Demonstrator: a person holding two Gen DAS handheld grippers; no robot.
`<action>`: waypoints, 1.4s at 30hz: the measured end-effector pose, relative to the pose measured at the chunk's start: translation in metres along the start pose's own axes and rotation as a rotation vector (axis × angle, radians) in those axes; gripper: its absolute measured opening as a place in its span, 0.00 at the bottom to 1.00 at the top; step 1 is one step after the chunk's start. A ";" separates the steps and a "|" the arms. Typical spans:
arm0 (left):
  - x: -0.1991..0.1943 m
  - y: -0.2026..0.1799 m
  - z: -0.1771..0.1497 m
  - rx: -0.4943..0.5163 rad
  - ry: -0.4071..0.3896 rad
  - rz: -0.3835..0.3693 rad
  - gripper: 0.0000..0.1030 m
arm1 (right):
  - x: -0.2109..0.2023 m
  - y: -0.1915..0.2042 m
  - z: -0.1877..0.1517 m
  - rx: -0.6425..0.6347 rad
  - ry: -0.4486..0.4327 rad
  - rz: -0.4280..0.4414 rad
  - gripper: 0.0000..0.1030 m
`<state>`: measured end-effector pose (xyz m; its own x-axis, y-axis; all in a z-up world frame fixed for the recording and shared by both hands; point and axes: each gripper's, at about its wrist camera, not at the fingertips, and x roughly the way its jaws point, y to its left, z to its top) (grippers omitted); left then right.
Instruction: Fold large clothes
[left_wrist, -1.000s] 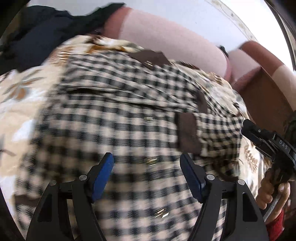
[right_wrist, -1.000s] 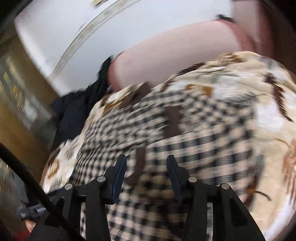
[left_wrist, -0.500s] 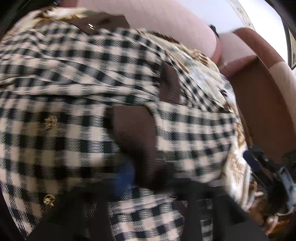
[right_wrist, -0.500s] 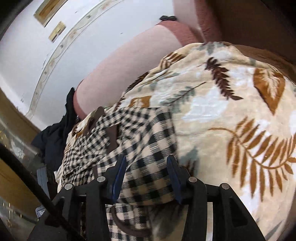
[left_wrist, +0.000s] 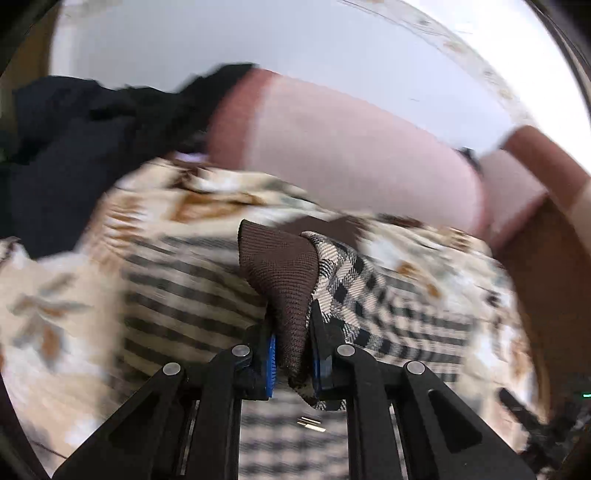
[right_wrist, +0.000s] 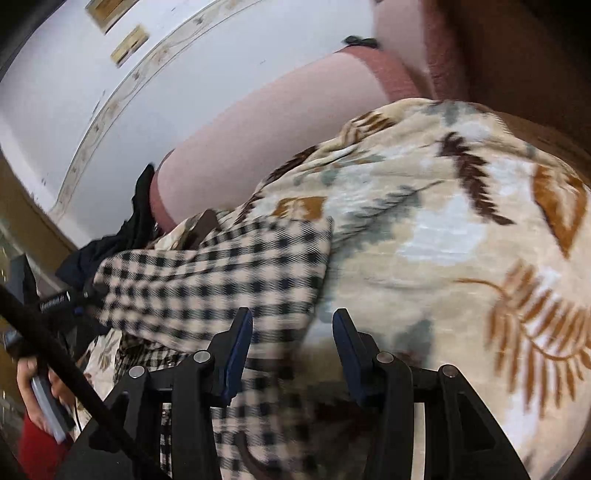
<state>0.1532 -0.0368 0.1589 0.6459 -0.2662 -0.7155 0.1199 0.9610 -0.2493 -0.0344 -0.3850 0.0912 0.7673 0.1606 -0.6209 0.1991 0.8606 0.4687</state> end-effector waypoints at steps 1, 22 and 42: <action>0.004 0.012 0.003 -0.005 -0.002 0.025 0.13 | 0.009 0.013 0.004 -0.026 0.004 0.006 0.48; 0.068 0.084 -0.023 -0.014 0.058 0.143 0.16 | 0.137 0.105 -0.015 -0.397 0.153 -0.229 0.49; 0.086 0.107 -0.032 -0.032 0.079 0.220 0.28 | 0.144 0.127 -0.025 -0.566 0.127 -0.346 0.55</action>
<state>0.1973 0.0403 0.0496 0.5928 -0.0570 -0.8033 -0.0416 0.9940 -0.1012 0.0862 -0.2406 0.0453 0.6322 -0.1436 -0.7614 0.0435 0.9877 -0.1501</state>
